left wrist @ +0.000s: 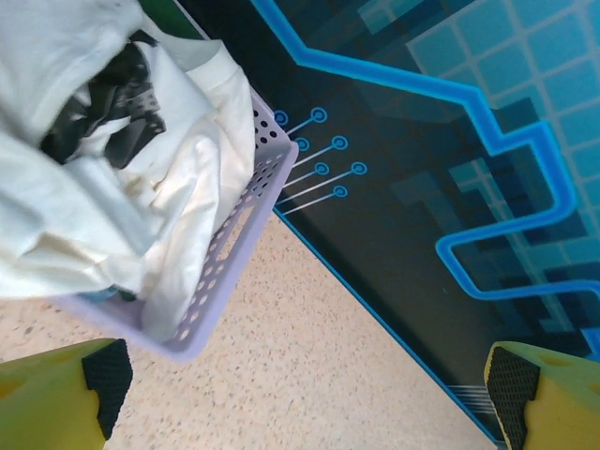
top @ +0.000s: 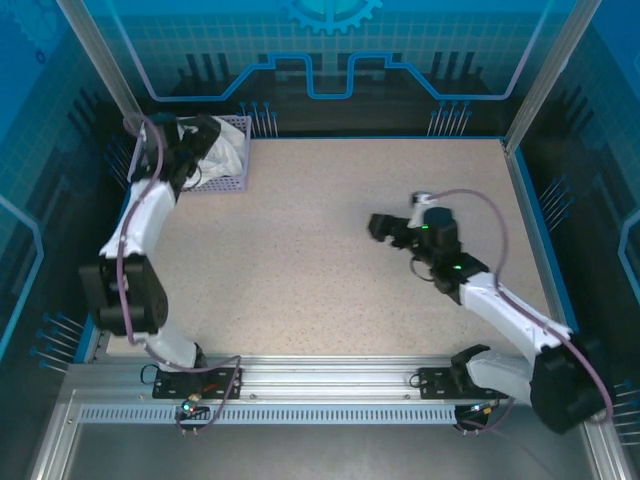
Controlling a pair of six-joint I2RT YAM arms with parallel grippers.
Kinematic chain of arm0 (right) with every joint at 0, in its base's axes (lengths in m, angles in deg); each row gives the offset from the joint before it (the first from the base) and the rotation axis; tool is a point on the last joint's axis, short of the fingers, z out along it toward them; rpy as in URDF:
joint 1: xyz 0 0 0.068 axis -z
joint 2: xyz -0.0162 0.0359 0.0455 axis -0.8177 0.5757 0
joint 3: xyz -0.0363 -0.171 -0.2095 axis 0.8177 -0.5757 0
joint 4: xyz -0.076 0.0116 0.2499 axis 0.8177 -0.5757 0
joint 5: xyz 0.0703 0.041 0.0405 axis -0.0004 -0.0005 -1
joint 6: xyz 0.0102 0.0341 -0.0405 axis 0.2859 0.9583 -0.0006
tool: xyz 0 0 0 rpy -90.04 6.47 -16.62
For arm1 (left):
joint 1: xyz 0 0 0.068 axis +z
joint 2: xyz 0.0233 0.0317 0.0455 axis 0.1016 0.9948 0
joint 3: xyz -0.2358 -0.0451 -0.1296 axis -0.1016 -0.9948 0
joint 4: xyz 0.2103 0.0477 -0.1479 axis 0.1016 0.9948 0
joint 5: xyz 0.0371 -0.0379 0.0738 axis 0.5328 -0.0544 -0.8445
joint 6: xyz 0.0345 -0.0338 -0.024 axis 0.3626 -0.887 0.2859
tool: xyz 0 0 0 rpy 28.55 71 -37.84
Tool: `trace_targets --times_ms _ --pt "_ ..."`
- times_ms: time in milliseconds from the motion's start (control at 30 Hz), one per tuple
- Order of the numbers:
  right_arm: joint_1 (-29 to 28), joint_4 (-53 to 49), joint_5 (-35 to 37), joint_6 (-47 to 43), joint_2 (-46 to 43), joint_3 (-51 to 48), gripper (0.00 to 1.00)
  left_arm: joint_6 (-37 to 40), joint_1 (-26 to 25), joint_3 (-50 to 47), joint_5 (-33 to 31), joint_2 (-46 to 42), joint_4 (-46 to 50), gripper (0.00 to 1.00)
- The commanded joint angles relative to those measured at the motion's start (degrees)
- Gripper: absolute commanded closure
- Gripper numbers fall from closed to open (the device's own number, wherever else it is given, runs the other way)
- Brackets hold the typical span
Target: Fold and stack the t-shirts
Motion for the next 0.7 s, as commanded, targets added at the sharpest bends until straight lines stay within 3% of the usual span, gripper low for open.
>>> trace_targets --times_ms 0,133,233,667 --pt "-5.60 2.23 1.10 -4.28 8.32 3.32 0.09 1.81 -0.73 12.43 -8.18 10.04 23.39 0.01" --pt "-6.58 -2.65 -1.80 -6.05 16.26 9.84 0.16 6.21 -0.95 22.34 -18.49 17.50 31.38 0.01" --pt "-6.67 -1.52 -2.79 -6.27 16.71 9.76 0.17 9.67 -1.50 26.99 -24.18 20.58 35.63 0.01" --pt "-6.82 -1.32 -3.43 -6.59 17.74 10.43 0.17 17.31 -1.76 39.11 -20.41 32.16 38.78 0.08"
